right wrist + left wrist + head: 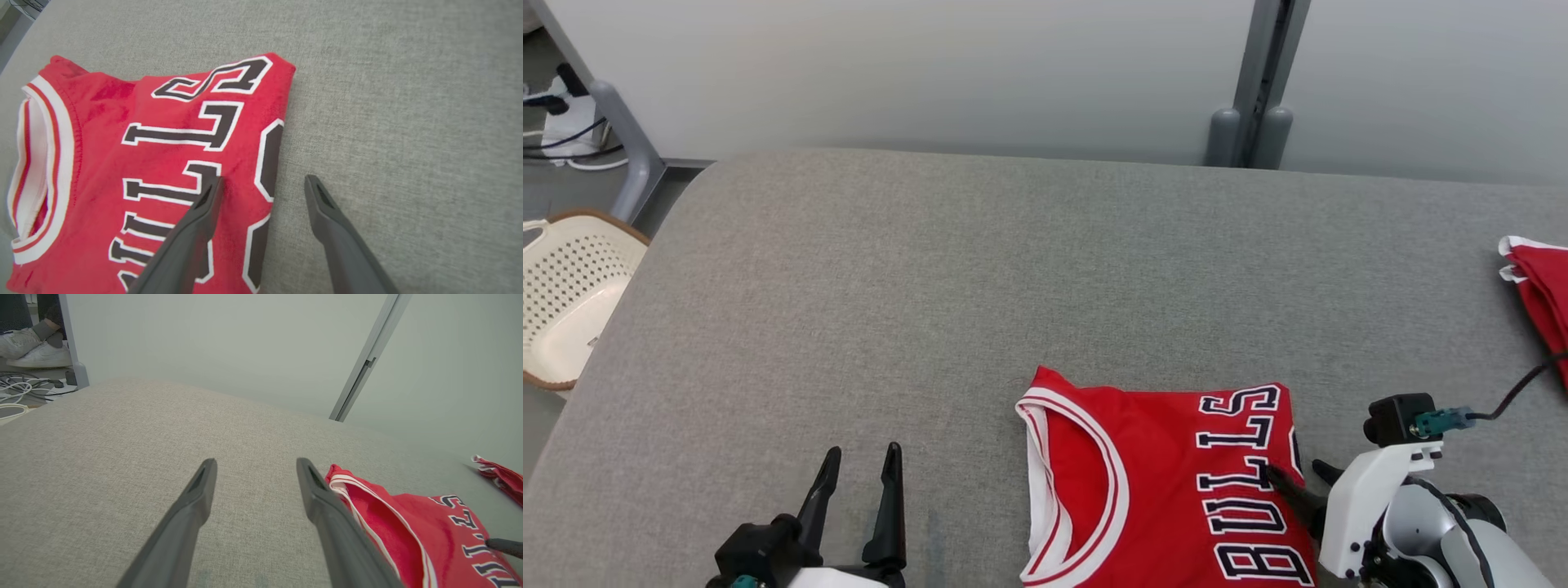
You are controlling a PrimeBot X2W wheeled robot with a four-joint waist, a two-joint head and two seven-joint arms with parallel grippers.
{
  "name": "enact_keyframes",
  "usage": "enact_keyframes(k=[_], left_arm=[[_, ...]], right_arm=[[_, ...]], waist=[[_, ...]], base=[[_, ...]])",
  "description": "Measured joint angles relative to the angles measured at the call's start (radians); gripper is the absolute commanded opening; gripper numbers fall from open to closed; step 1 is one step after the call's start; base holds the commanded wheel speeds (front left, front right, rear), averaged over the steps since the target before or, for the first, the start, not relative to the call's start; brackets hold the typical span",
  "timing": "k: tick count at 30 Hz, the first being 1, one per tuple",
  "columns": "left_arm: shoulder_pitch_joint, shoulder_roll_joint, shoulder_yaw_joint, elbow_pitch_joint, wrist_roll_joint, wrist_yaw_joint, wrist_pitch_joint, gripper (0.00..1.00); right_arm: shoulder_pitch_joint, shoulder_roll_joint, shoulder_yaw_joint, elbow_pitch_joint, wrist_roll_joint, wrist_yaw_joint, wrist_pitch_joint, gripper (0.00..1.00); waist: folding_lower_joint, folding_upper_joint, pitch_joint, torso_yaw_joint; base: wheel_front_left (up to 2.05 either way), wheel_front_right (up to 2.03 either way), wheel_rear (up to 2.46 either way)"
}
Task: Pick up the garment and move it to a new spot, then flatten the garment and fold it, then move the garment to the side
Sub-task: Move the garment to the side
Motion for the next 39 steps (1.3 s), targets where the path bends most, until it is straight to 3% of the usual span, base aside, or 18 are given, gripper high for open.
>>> enact_keyframes(k=[6, 7, 8, 9, 11, 12, 18, 24, 31, 39], left_arm=[[-0.013, -0.004, 0.008, 0.004, 0.005, -0.004, 0.0, 1.0], [-0.013, -0.004, 0.01, 0.005, 0.005, -0.007, 0.0, 1.0], [-0.015, -0.005, 0.013, 0.006, 0.006, -0.007, 0.0, 1.0], [-0.016, -0.006, 0.015, 0.006, 0.007, -0.01, 0.0, 1.0], [-0.017, -0.008, 0.019, 0.007, 0.008, -0.011, 0.0, 1.0], [-0.017, -0.01, 0.022, 0.007, 0.01, -0.011, 0.0, 1.0], [-0.018, -0.015, 0.034, 0.007, 0.017, -0.019, -0.002, 1.0], [-0.031, -0.017, 0.032, 0.005, 0.036, -0.029, -0.002, 1.0], [-0.063, -0.018, 0.014, 0.001, 0.065, -0.038, -0.002, 1.0], [-0.121, 0.009, 0.003, -0.01, 0.091, -0.043, 0.005, 1.0]], right_arm=[[-0.042, -0.009, 0.036, 0.06, 0.018, 0.0, 0.002, 1.0], [-0.049, -0.012, 0.044, 0.066, 0.024, 0.0, 0.002, 0.96], [-0.055, -0.014, 0.049, 0.072, 0.029, 0.0, 0.002, 0.66], [-0.061, -0.018, 0.056, 0.077, 0.034, 0.0, 0.001, 0.43], [-0.068, -0.022, 0.069, 0.082, 0.041, 0.0, -0.008, 0.21], [-0.072, -0.022, 0.077, 0.084, 0.044, 0.0, -0.015, 0.0], [-0.099, -0.036, 0.107, 0.081, 0.058, 0.001, -0.056, 0.0], [-0.153, -0.09, 0.074, 0.073, 0.057, 0.0, -0.095, 0.0], [-0.206, -0.147, 0.017, 0.059, 0.038, 0.0, -0.108, 0.0], [-0.257, -0.133, -0.006, 0.031, 0.016, 0.0, -0.124, 0.0]], waist=[[0.0, 0.0, 0.027, 0.032], [0.0, 0.0, 0.031, 0.036], [0.0, 0.0, 0.034, 0.039], [0.0, 0.0, 0.036, 0.041], [0.0, 0.0, 0.039, 0.042], [0.0, 0.0, 0.04, 0.04], [0.0, 0.0, 0.045, 0.008], [0.0, 0.0, 0.053, -0.059], [0.0, 0.0, 0.077, -0.171], [0.0, 0.0, 0.138, -0.341]], base=[[0.0, 0.0, 0.0], [0.0, 0.0, 0.0], [0.0, 0.0, 0.0], [0.0, 0.0, 0.0], [0.0, 0.0, 0.0], [0.0, 0.0, 0.0], [0.0, 0.0, 0.0], [0.0, 0.0, 0.0], [0.0, 0.0, 0.0], [0.0, 0.0, 0.0]])
